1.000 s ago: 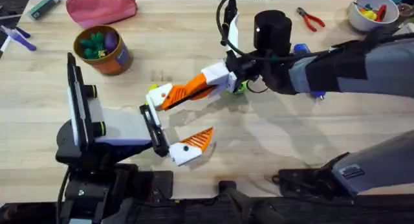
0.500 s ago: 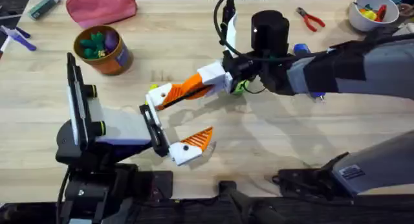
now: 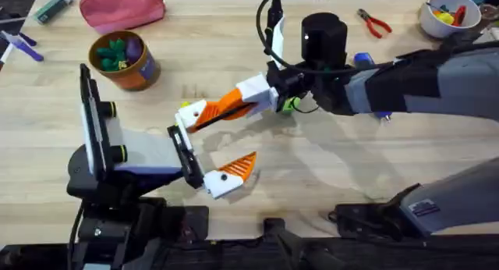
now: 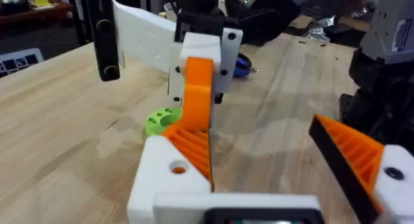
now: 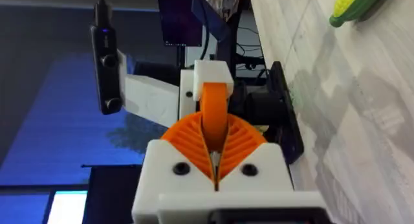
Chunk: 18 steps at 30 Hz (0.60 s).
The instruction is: Pick up the gripper from the table and insert it into the empty holder that is missing its gripper. Then pick up a screw, insert it into the mounting hole, and use the screwdriver to tighten it. Finally, clean up the table by picking up the vegetable and placing it into the bucket.
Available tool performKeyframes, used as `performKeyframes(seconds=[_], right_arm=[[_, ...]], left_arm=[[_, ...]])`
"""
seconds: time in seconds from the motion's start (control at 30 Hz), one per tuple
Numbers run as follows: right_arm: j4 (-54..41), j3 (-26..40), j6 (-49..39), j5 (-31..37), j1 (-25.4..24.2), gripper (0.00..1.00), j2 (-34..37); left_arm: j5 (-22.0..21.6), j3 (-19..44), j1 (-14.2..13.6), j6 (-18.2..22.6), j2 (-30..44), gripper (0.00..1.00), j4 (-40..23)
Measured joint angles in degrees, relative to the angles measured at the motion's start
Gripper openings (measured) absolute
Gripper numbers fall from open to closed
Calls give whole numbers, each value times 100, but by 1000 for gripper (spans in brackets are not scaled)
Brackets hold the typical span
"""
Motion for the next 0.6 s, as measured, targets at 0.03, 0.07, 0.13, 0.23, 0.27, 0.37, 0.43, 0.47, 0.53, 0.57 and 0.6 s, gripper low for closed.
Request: performKeyframes(seconds=[0.03,0.07,0.13,0.23,0.27,0.37,0.43,0.47,0.53,0.57,0.6], right_arm=[[-2,0,0,0,0,9,0],[-2,0,0,0,0,9,0],[-2,0,0,0,0,9,0],[-2,0,0,2,0,9,0],[-2,0,0,2,0,9,0],[-2,0,0,2,0,9,0],[-2,0,0,9,0,9,0],[-2,0,0,22,2,9,0],[0,0,6,52,4,9,0],[3,0,27,77,7,9,-2],[9,0,45,94,7,9,0]], left_arm=[[0,0,0,0,0,950,0],[0,0,0,0,1,950,0],[0,0,0,0,2,950,0],[0,0,0,0,0,950,0],[0,0,0,0,0,951,0],[0,0,0,0,1,950,0],[0,0,0,0,0,950,0],[-4,0,0,0,0,950,0],[-11,0,0,-2,0,950,0],[-24,0,2,-4,2,950,2],[-28,0,5,-9,1,950,2]])
